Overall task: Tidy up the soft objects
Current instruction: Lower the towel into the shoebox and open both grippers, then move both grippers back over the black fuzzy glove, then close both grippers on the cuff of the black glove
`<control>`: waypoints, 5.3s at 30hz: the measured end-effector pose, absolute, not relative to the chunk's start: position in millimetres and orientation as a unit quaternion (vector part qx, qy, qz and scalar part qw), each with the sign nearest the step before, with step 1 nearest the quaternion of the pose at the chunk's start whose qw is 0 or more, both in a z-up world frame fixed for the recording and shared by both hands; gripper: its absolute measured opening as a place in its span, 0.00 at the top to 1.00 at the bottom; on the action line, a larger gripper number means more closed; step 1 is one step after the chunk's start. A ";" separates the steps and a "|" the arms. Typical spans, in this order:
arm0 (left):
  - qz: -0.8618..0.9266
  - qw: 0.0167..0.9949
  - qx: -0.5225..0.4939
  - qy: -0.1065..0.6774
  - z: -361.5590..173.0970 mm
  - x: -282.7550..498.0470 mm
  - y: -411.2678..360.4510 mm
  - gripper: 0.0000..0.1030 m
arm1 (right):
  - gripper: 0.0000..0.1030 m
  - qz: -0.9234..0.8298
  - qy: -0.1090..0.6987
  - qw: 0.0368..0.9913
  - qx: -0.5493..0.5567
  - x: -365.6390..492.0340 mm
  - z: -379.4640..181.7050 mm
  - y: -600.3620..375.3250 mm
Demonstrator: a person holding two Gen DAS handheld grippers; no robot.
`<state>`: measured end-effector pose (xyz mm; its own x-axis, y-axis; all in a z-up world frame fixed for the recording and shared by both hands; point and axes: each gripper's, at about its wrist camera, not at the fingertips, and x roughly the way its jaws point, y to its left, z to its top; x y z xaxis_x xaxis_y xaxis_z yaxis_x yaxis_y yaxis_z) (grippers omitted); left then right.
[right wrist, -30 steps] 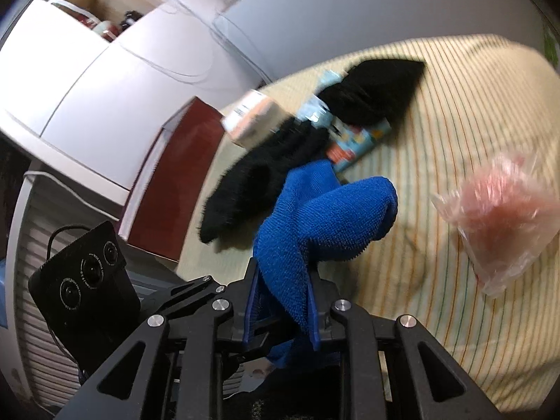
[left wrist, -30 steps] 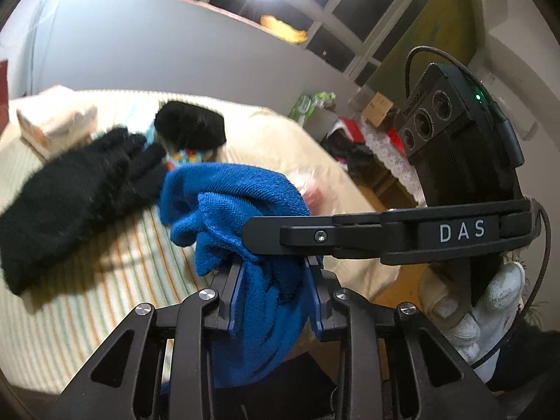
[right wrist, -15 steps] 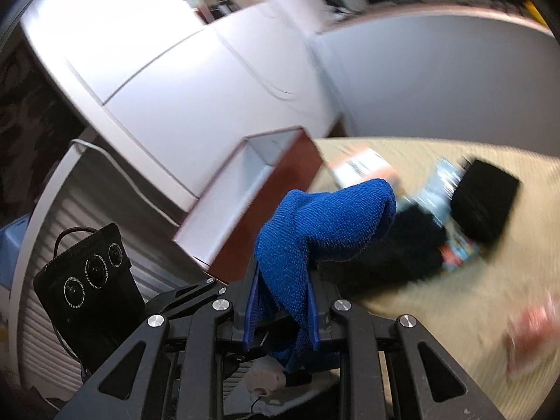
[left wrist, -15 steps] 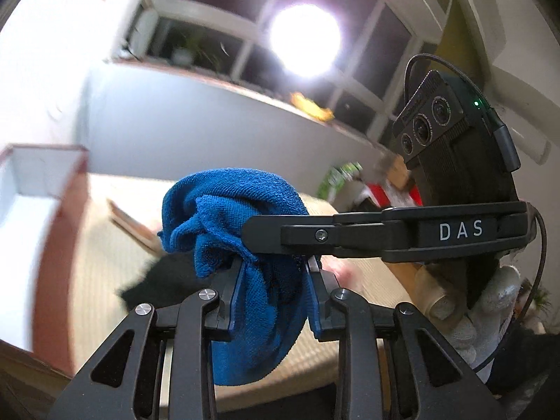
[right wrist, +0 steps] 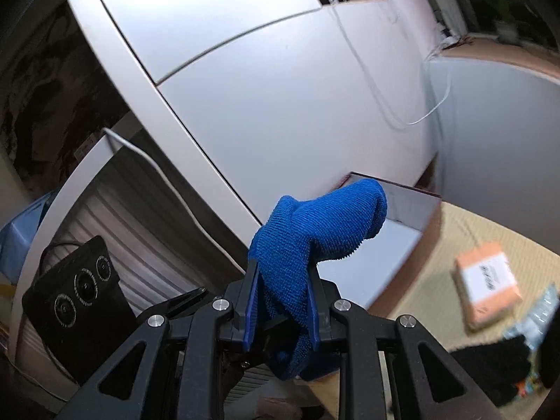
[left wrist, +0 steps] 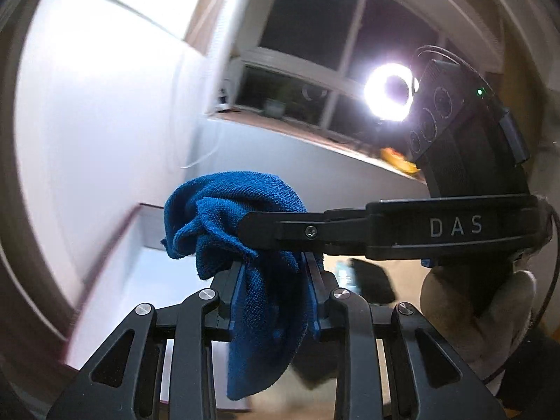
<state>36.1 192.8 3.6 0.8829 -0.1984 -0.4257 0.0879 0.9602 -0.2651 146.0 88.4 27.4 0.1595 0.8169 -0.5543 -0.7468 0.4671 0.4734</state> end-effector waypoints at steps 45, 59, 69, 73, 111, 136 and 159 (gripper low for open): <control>-0.103 0.944 -0.101 0.296 -39.3 32.1 98.4 0.45 | 0.25 0.292 0.372 0.878 0.078 146.9 -25.7 -191.4; -0.222 0.906 -0.092 0.349 -75.2 57.9 -21.3 0.45 | 0.25 0.188 0.429 0.876 0.116 137.9 -71.8 -326.3; -0.159 0.917 -0.059 0.360 -74.6 78.9 3.9 0.45 | 0.25 0.210 0.444 0.859 0.142 148.3 -80.6 -339.3; -0.124 0.920 -0.074 0.363 -67.8 92.3 44.9 0.45 | 0.25 0.258 0.441 0.847 0.147 157.5 -75.1 -311.7; -0.112 0.902 -0.119 0.400 -84.3 102.9 92.0 0.45 | 0.75 0.315 0.583 0.725 0.186 180.9 -173.3 -96.7; -0.173 0.863 -0.081 0.467 -133.2 116.1 42.0 0.47 | 0.86 0.284 0.577 0.745 0.177 172.0 -172.9 -170.7; -0.202 0.864 -0.059 0.458 -141.4 101.8 25.6 0.78 | 0.81 0.295 0.564 0.754 0.162 164.5 -169.4 -143.2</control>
<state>101.8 25.6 -141.4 0.4993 -0.4030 -0.7670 0.2952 0.9114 -0.2867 164.5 -143.2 -169.4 0.1892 0.6277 -0.7551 -0.2627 0.7734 0.5770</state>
